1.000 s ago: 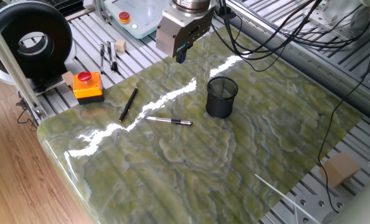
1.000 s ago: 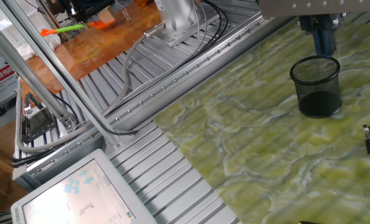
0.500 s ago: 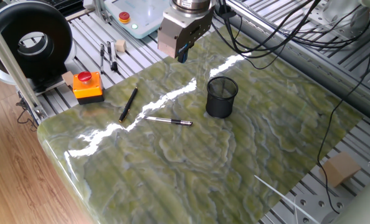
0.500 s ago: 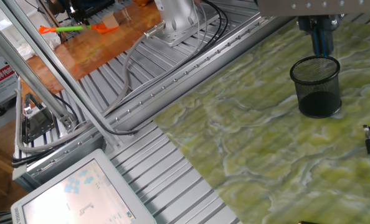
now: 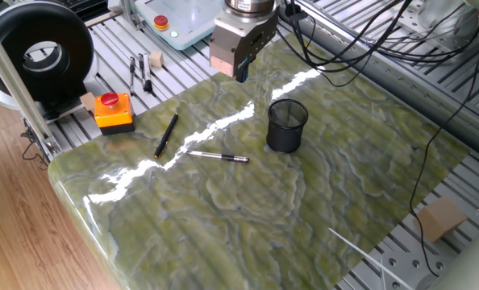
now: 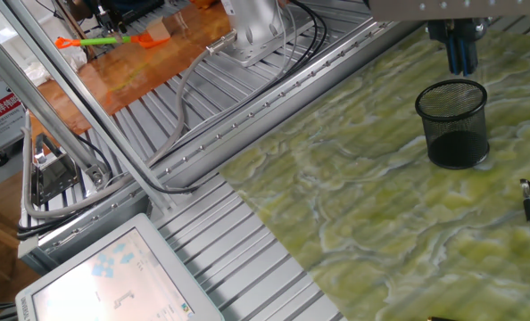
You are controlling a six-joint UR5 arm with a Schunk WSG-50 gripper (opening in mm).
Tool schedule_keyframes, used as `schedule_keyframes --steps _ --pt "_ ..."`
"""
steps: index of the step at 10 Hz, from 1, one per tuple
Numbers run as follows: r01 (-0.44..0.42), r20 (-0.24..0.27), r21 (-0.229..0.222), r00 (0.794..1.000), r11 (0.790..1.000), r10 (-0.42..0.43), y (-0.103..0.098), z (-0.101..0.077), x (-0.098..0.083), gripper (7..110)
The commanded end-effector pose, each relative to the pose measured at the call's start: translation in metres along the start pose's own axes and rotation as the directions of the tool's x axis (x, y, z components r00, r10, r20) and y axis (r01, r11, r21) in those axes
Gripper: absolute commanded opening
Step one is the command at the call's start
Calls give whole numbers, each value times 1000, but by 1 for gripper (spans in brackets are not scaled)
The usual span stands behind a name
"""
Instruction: Put the pen into the pen holder
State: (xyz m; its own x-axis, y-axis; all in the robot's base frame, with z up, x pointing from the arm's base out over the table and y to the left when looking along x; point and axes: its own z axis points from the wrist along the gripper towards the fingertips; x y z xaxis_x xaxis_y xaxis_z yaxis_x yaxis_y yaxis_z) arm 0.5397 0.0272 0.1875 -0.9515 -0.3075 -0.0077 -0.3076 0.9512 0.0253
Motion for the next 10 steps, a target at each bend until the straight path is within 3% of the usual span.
schedule_keyframes --steps 1,8,10 --pt "68 -33 0 997 998 -68 -1 -2 8 7" --pt "51 -32 -6 998 999 -51 1 -3 8 7" --pt "35 -82 8 996 999 -34 -3 -3 21 7"
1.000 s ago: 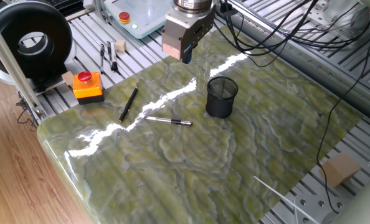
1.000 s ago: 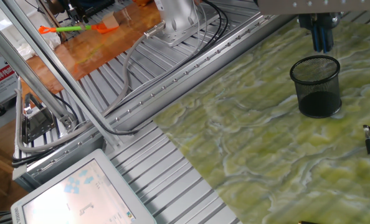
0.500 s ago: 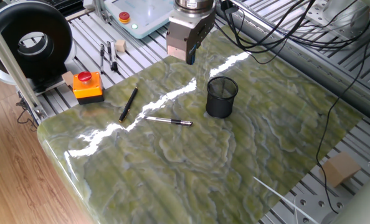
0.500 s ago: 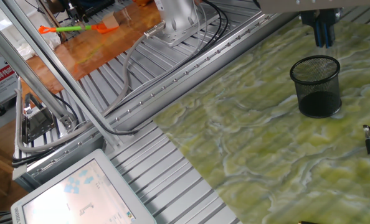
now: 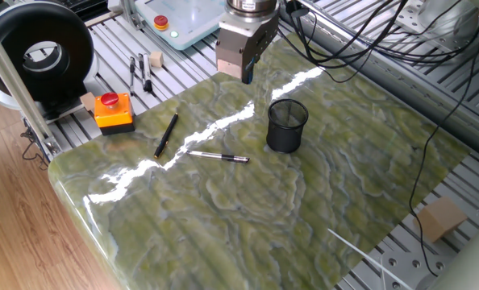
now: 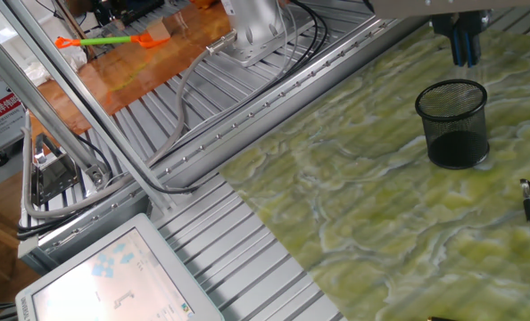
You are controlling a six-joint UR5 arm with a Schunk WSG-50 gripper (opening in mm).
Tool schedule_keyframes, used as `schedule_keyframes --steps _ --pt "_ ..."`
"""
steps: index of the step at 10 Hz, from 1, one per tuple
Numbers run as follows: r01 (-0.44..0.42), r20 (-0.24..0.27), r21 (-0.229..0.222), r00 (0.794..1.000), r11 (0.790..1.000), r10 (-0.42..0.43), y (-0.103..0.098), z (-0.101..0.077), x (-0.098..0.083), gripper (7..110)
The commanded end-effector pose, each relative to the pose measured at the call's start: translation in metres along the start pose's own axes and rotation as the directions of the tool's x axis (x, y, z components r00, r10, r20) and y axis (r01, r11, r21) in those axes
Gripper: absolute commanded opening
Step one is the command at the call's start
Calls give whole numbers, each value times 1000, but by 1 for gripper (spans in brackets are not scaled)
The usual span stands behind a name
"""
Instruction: Put the pen into the pen holder
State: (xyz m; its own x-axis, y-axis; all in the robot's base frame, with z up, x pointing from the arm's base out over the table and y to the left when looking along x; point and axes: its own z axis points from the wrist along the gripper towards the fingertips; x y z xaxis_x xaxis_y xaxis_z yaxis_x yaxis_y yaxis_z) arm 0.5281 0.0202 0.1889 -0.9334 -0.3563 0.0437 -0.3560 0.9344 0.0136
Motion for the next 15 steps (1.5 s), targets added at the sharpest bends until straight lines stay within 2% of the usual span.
schedule_keyframes --steps 1,3,4,7,8,10,11,12,13,14,15 --pt "-14 -19 -27 1000 1000 13 6 -1 5 7" --pt "51 37 -84 998 995 -48 21 -2 -8 7" --pt "67 65 -78 996 995 -62 20 -3 -15 7" --pt "58 62 -9 996 998 -57 3 -2 -15 7" --pt "60 69 -22 996 998 -58 6 -2 -17 7" --pt "58 62 -21 996 998 -57 6 -2 -15 7" --pt "37 98 -3 994 999 -37 1 -3 -24 7" --pt "33 108 17 994 999 -35 -4 -3 -27 7" --pt "17 83 5 996 1000 -17 -1 -2 -21 7" --pt "12 50 18 999 1000 -13 -5 -2 -12 7" --pt "23 51 11 998 1000 -23 -3 -2 -13 7"
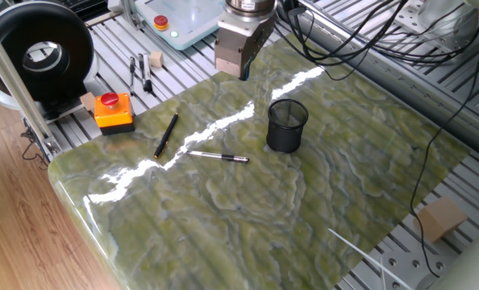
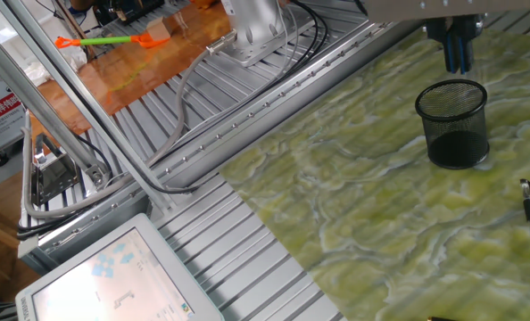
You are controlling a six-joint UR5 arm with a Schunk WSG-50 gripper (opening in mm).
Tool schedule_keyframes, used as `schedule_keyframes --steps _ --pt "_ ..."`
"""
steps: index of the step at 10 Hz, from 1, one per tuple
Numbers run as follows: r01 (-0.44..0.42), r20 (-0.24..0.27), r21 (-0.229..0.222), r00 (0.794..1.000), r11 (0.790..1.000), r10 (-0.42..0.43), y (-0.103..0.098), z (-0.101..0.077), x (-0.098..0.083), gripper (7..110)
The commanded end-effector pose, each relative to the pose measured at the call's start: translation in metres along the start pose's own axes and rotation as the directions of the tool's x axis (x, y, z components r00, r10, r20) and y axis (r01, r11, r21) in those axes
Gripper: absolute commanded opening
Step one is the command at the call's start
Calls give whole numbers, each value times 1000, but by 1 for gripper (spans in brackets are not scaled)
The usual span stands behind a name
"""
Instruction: Put the pen into the pen holder
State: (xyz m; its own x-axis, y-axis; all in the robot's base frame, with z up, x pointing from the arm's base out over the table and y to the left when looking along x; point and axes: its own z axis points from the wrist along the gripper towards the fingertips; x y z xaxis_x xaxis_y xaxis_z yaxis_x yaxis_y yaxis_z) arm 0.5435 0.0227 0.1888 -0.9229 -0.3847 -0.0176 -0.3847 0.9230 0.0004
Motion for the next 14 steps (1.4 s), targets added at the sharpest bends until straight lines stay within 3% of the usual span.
schedule_keyframes --steps 1,2,4,5,6,9,11,14 --pt "-3 14 -6 1000 1000 3 1 -1 -3 7" --pt "-4 84 2 996 1000 4 -1 -2 -21 7" --pt "-20 184 -61 982 998 31 13 -6 -46 7" --pt "-16 152 -25 988 1000 19 5 -4 -38 7" --pt "-35 142 -81 989 996 47 18 -5 -36 7" --pt "-24 143 -111 989 994 40 26 -5 -36 7" --pt "-62 89 -83 994 995 69 19 -3 -23 7" --pt "-57 78 -68 995 996 62 15 -3 -20 7"
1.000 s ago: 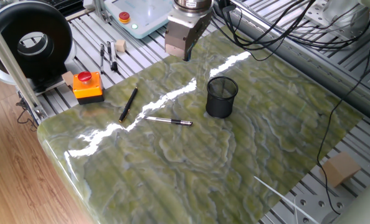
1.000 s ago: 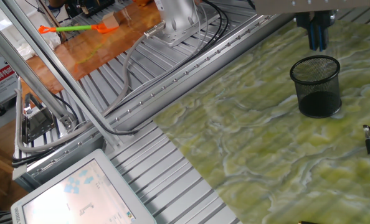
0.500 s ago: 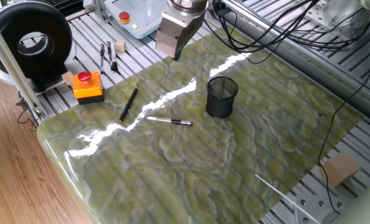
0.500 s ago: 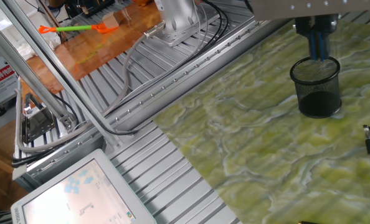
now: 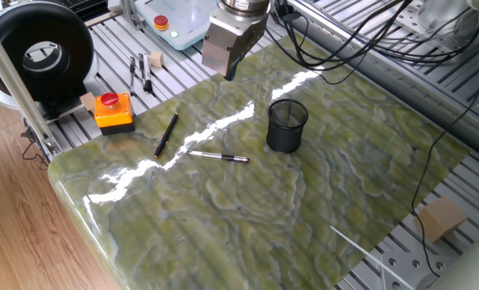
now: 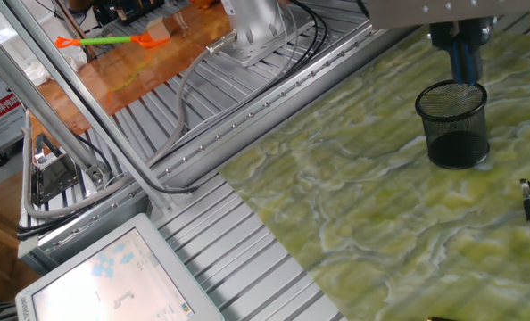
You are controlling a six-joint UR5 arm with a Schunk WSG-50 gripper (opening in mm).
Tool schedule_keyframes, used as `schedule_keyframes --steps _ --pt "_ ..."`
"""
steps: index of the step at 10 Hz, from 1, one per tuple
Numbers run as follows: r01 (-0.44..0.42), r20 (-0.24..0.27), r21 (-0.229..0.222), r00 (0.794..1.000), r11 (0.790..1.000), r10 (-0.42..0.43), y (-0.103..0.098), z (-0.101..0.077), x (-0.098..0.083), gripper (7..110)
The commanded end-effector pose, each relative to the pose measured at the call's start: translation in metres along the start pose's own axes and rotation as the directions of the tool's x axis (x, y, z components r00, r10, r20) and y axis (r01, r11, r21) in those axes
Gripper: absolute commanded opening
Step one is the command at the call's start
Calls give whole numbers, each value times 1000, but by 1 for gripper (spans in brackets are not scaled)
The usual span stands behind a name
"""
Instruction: Put the pen into the pen holder
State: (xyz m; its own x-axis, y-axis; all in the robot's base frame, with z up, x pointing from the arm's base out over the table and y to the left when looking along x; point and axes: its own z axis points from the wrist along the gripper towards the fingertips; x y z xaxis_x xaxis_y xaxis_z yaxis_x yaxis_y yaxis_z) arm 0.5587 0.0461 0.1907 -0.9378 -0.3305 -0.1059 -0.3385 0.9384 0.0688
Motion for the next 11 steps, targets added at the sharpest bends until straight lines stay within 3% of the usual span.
schedule_keyframes --steps 1,4,5,8,9,11 --pt "-10 -13 4 1000 1000 10 -2 -1 3 7" --pt "-19 -18 -29 1000 999 18 7 -2 4 7" --pt "-20 -10 -43 1000 999 19 13 3 -9 7" --pt "-30 8 -34 1000 999 30 33 30 -71 7" --pt "-20 -7 -32 1000 999 20 39 42 -84 7" --pt "43 -44 -47 998 998 -45 67 89 -101 7"
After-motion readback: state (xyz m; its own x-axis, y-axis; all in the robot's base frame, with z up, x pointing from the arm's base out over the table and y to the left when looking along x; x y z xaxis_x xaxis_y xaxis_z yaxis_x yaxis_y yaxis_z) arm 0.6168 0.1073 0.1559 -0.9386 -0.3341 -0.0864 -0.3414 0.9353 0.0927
